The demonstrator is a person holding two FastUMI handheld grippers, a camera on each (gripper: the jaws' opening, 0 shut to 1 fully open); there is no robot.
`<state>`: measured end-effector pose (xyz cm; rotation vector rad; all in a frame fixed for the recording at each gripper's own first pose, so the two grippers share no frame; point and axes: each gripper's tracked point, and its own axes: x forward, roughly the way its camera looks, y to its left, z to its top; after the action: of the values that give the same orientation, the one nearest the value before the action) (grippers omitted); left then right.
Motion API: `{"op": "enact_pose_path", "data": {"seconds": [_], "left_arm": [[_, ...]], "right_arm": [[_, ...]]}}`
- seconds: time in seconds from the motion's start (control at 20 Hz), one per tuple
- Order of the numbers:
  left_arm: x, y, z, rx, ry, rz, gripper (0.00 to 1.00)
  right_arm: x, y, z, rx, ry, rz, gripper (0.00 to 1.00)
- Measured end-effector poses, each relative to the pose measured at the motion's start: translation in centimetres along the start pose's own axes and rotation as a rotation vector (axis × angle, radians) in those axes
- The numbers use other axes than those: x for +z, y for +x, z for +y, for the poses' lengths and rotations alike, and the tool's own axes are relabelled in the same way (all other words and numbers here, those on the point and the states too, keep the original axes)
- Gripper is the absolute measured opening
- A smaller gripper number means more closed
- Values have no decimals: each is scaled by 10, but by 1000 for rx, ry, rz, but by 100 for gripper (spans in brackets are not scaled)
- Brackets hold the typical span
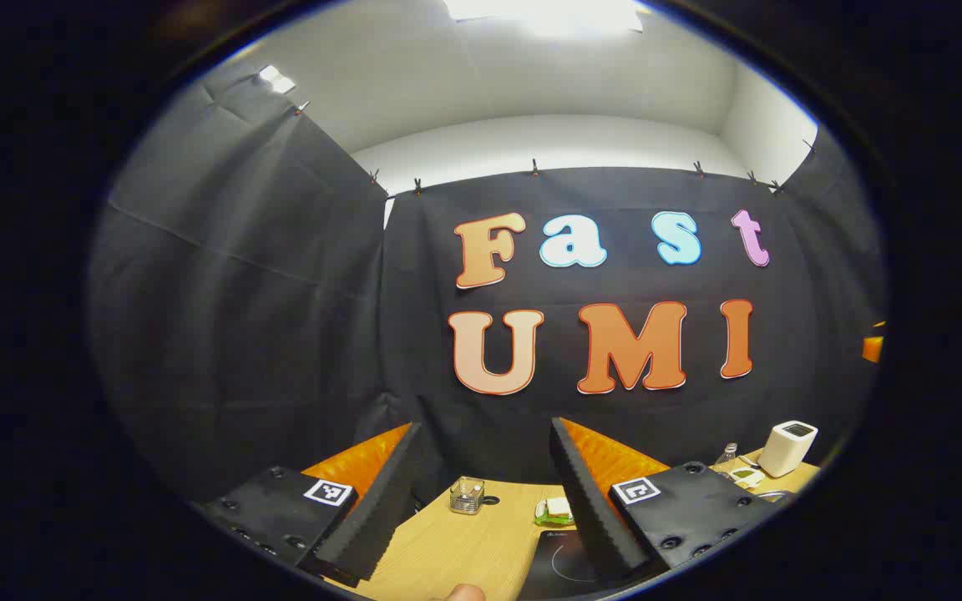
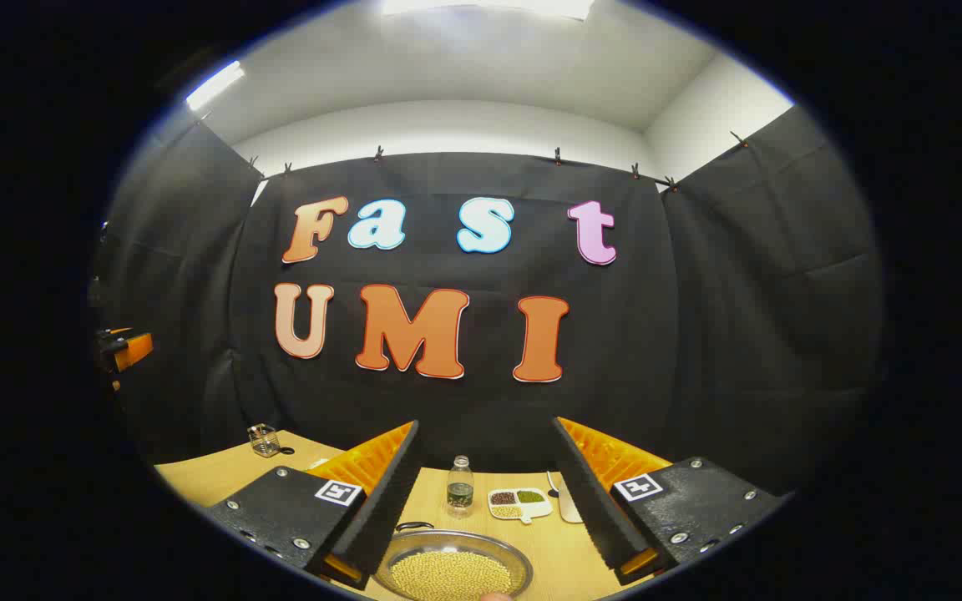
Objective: First push the handle of the pot to place it horizontally, then grasp the pot with both hands and set it on the induction cooktop.
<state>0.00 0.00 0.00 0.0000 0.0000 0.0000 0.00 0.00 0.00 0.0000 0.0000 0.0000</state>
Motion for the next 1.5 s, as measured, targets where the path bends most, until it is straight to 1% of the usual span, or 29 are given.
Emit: {"op": "enact_pose_path", "data": {"seconds": [0.05, 0.25, 0.4, 0.8, 0.85, 0.9, 1.0, 1.05, 1.1, 1.15, 1.2, 1.25, 1.3, 1.4, 1.5], "left_arm": [[0, -2, -2, -7, 4, 4, 99], [0, -4, -4, -23, 16, 17, 98], [4, -4, -1, -25, 15, 10, 98], [7, -8, -7, -54, 8, 15, 99], [8, -7, -7, -55, 6, 15, 99], [7, -7, -6, -55, 4, 15, 99], [6, -7, -4, -52, 3, 20, 98], [6, -6, -3, -51, 3, 24, 98], [4, -6, -3, -49, 3, 27, 97], [3, -6, -2, -49, 3, 30, 98], [3, -5, -2, -50, 3, 33, 99], [3, -5, -2, -48, 2, 32, 99], [4, -5, -2, -48, 1, 29, 98], [6, -5, -4, -50, -1, 24, 97], [9, -5, -4, -52, -4, 19, 98]], "right_arm": [[-1, 0, -1, -2, 6, 6, 94], [-2, -1, -8, -15, 22, 16, 94], [0, -3, -16, -38, 16, 9, 94], [1, -10, -29, -68, 12, 8, 94], [1, -12, -30, -69, 10, 8, 99], [0, -13, -29, -68, 11, 8, 92], [-2, -15, -29, -61, 14, 10, 87], [-3, -17, -29, -57, 13, 10, 82], [-3, -18, -30, -59, 12, 8, 82], [-5, -19, -32, -65, 8, 5, 64], [-8, -21, -35, -73, 2, 5, 60], [-11, -22, -36, -84, -3, 3, 58], [-16, -24, -38, -94, -7, 5, 53], [-31, -28, -37, -102, -8, 27, 29], [-48, -30, -38, -105, 8, 60, 19]]}}
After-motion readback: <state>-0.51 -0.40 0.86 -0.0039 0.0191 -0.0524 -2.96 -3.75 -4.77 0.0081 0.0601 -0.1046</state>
